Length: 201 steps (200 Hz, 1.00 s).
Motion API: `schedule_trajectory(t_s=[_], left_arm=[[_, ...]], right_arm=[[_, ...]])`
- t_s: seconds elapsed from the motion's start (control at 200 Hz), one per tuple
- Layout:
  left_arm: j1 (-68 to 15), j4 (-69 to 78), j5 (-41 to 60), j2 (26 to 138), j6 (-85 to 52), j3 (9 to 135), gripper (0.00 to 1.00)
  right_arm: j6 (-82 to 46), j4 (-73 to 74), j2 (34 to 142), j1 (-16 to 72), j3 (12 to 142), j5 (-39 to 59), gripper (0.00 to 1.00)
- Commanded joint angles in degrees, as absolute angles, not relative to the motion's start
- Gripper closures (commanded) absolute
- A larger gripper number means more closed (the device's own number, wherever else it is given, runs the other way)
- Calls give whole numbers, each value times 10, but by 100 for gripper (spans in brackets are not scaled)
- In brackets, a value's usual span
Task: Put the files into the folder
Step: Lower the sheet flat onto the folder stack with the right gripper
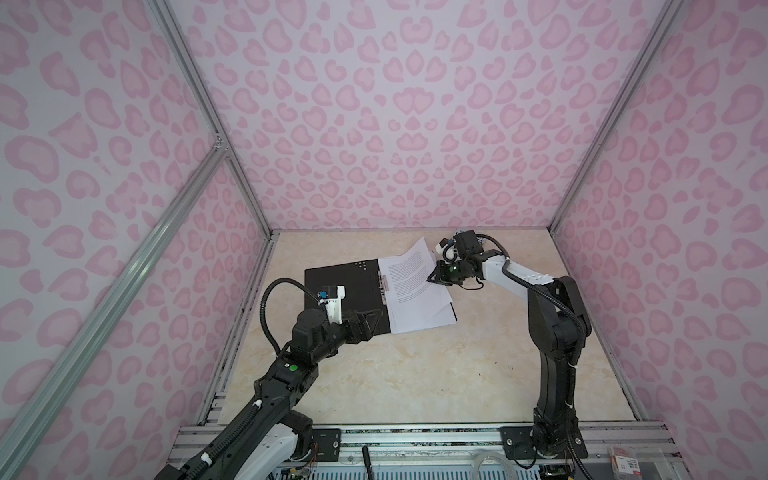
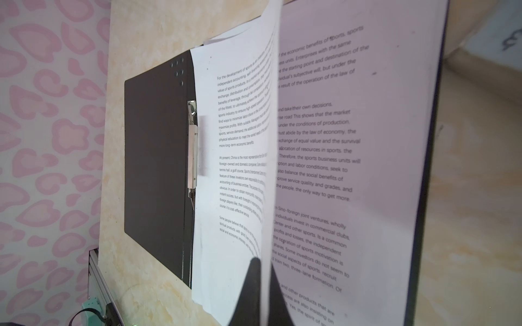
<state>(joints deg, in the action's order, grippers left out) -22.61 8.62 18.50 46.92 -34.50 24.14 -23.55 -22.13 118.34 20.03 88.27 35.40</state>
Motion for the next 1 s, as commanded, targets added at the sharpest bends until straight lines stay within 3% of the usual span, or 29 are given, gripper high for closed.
schedule_trajectory(t_s=[0.0, 1.0], left_arm=[[-227, 105, 191, 470, -345, 250, 2], [-228, 105, 188, 472, -342, 252, 2]], right_arm=[[-241, -209, 1190, 201, 878, 361, 100], [-268, -173, 1190, 213, 837, 370, 100]])
